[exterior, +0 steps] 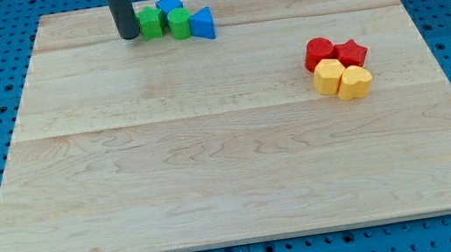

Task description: Push the blue cube to the right of the green star

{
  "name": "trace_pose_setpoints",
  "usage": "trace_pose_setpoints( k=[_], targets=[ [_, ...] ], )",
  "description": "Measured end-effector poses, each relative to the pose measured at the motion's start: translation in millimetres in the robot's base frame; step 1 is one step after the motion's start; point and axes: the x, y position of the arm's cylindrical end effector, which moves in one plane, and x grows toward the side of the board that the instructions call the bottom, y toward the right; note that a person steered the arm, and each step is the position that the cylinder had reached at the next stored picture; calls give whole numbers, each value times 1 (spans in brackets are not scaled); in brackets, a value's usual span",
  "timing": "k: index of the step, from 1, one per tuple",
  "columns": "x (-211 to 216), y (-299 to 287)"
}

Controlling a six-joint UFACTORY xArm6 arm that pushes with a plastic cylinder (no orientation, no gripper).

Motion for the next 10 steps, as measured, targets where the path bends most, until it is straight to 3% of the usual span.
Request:
trace_pose_setpoints(
  k=[2, 3, 4, 5, 7, 9, 10],
  targets=[
    [13, 5],
    [51, 9],
    [55, 75],
    [34, 191],
    [-70, 165],
    [-71, 77],
    [-45, 77]
  ],
)
